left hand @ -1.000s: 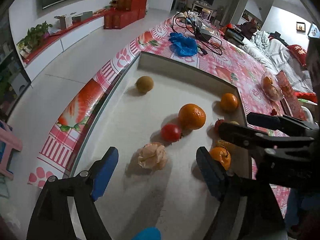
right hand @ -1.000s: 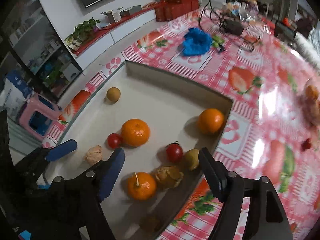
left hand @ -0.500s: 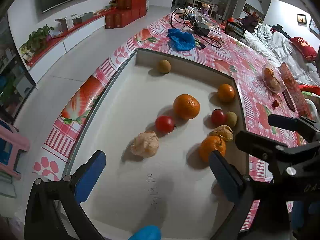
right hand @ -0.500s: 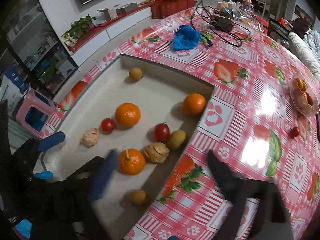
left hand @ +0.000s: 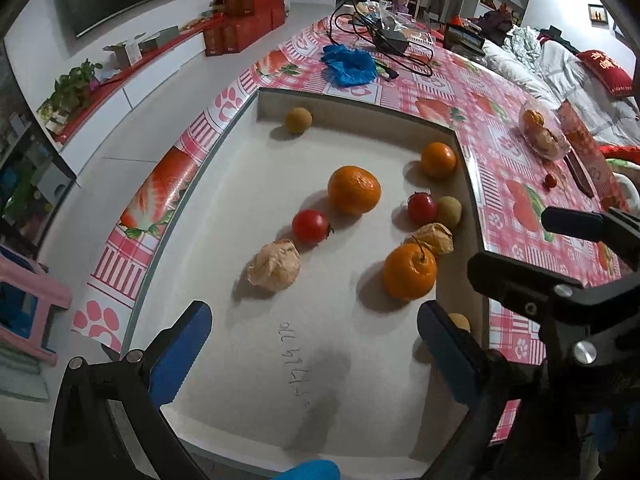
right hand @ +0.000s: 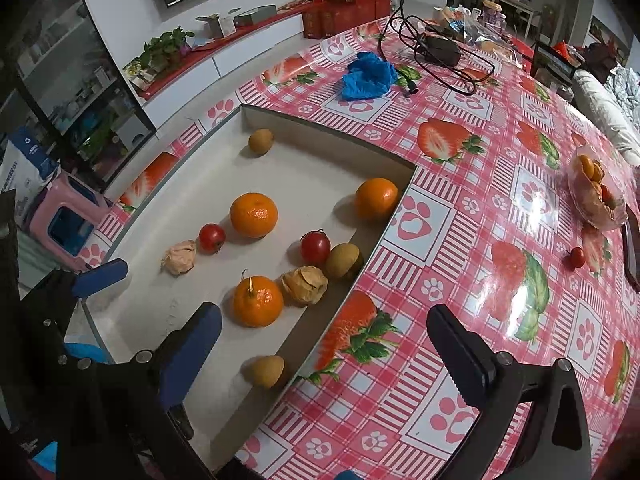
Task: Organize fruits
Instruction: 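Lift both open grippers back from the tray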
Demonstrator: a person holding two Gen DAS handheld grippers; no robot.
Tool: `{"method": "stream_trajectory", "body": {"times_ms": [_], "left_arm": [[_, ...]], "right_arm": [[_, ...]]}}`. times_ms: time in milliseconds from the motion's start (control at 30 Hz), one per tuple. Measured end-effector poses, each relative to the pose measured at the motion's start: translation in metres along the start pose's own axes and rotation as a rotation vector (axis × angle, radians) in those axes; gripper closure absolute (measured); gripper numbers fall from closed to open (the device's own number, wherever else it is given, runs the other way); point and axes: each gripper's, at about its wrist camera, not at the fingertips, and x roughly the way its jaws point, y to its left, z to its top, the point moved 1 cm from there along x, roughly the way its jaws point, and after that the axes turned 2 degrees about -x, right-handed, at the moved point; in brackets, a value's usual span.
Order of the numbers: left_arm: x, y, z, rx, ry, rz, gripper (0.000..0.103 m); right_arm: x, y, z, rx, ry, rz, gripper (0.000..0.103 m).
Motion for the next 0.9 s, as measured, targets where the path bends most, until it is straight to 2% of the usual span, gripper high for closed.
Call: {"method": "stream_trajectory", "body": {"times_ms": [900], "left_arm": [[-0.016,-0.024,-0.015,0.088,-0.02,0.045,0.0]], "right_arm": [[-0.012,0.011,-0.014,-0.069,0.001,-0.058,0.0]]}}
